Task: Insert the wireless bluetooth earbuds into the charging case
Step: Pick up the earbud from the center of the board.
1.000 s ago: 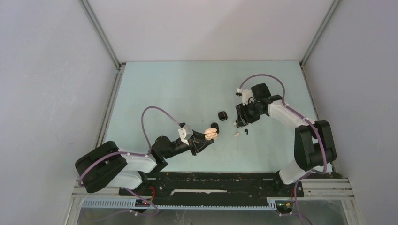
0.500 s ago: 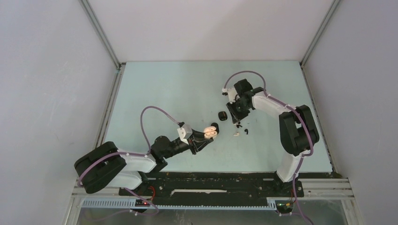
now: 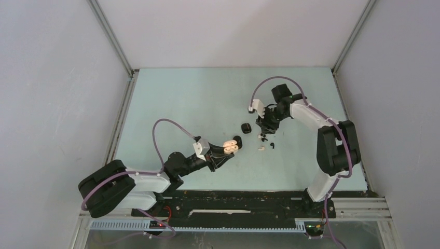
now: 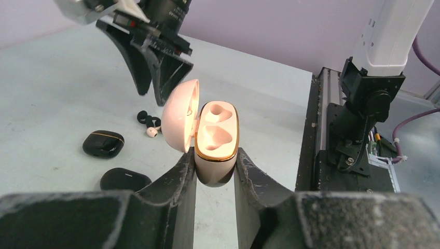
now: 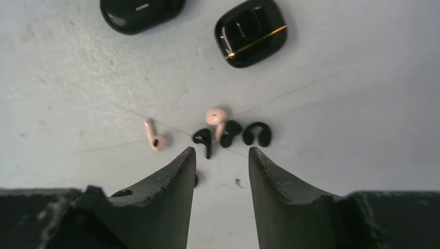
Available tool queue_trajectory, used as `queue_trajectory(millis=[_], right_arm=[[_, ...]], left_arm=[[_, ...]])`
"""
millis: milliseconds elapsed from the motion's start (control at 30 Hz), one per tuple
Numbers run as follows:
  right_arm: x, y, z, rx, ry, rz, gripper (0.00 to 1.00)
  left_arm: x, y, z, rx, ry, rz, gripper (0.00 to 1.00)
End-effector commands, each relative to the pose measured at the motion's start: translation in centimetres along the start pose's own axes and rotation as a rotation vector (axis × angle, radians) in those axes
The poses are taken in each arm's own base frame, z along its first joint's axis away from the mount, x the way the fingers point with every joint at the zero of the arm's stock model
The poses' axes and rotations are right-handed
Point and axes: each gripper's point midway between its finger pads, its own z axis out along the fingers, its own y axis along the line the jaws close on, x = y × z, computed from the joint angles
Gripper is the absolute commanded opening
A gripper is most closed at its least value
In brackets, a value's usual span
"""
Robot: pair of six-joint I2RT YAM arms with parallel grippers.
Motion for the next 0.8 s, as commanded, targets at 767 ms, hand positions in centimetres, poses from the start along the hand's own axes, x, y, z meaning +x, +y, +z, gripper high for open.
queue_trajectory(millis=[767], right_arm=[[2.0, -0.9, 3.9, -0.103, 0.130, -0.555, 0.43]], left_arm=[[-1.7, 0.9, -0.3, -0.029, -0.063, 0.037, 0.00]])
